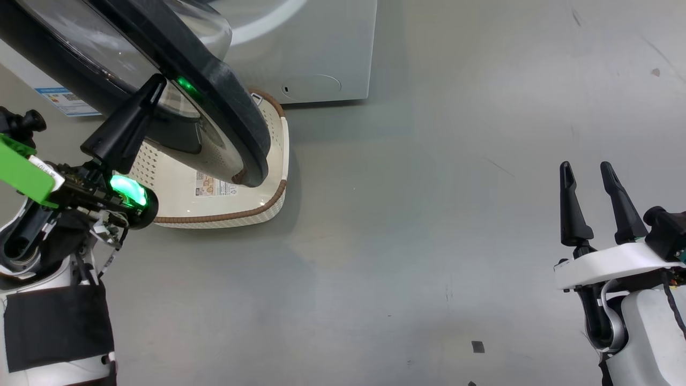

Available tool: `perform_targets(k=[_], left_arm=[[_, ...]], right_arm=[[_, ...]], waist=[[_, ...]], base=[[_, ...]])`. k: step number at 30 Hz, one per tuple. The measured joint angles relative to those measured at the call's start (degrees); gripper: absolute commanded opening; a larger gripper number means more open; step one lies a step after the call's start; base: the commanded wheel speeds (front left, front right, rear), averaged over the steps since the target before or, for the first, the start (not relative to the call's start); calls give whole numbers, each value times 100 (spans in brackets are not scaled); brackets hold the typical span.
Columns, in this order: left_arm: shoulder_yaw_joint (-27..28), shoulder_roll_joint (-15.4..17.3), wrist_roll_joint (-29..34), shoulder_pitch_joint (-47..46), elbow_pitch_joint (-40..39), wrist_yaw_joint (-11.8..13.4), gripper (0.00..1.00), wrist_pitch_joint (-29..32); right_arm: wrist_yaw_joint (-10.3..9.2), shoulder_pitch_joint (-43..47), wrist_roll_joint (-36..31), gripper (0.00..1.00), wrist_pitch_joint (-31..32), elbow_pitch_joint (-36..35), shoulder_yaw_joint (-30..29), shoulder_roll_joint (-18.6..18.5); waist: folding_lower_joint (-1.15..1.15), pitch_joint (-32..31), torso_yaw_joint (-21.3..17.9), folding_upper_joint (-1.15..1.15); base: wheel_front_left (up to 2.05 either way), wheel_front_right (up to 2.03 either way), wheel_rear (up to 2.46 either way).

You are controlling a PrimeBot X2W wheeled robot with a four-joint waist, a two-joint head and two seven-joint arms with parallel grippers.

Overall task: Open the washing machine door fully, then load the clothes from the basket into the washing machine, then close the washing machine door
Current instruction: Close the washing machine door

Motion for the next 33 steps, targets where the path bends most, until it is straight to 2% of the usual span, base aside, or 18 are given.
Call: perform_targets(k=[21, 33], left_arm=[[-441, -1, -84, -844, 360, -73, 0, -949], [-543, -11, -23, -922, 516, -75, 0, -1199]], right_arm=[[0, -152, 63, 100, 0, -156, -75, 16], [0, -174, 101, 100, 0, -127, -233, 38]], waist=[[0, 619, -328, 0], [0, 530, -201, 0]], base=[[0, 0, 0], [0, 0, 0]])
